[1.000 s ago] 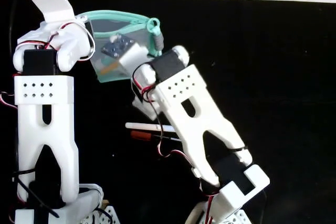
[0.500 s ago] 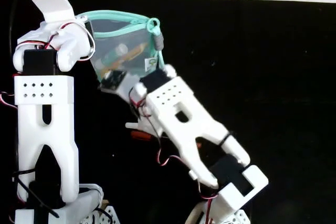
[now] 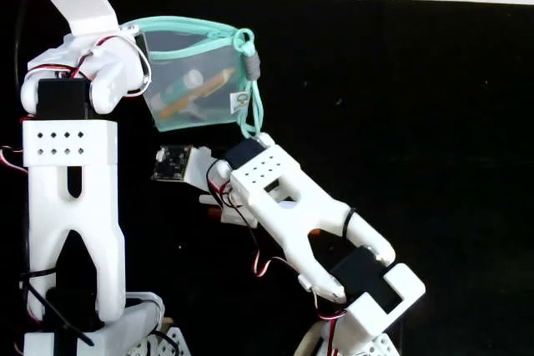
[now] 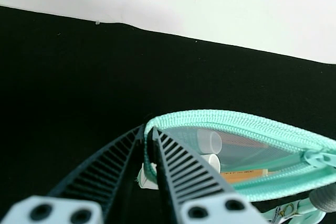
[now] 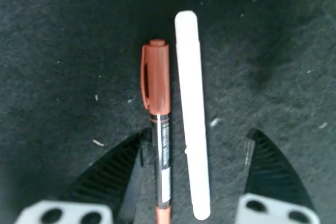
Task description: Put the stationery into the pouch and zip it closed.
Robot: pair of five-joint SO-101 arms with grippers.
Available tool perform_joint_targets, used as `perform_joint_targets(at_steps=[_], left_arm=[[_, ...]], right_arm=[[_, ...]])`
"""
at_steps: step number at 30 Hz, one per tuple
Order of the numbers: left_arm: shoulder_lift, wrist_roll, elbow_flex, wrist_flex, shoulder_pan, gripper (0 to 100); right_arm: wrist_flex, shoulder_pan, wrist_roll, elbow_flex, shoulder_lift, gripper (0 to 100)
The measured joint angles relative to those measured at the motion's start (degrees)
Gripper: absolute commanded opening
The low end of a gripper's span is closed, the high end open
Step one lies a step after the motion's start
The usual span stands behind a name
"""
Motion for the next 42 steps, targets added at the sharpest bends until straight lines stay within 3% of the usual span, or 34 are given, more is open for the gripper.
perform_joint_targets(at_steps=[17,19,23,24,42], left_arm=[[0.0,0.0,0.0,0.0,0.0,1],[0.0,0.0,0.0,0.0,0.0,1],[0.0,0.0,0.0,0.0,0.0,1],[0.0,0.0,0.0,0.0,0.0,1],[0.0,0.0,0.0,0.0,0.0,1]], right_arm=[[-0.7,-1.9,3.2,-7.2,16.1,27.5],[-0.6,-1.9,3.2,-8.2,17.8,22.8],[-0.7,-1.6,3.2,-9.8,19.5,1.5],[-0.8,-1.5,3.1,-10.5,19.5,0.2],[2.5,-1.5,0.3,-13.6,19.0,0.8]])
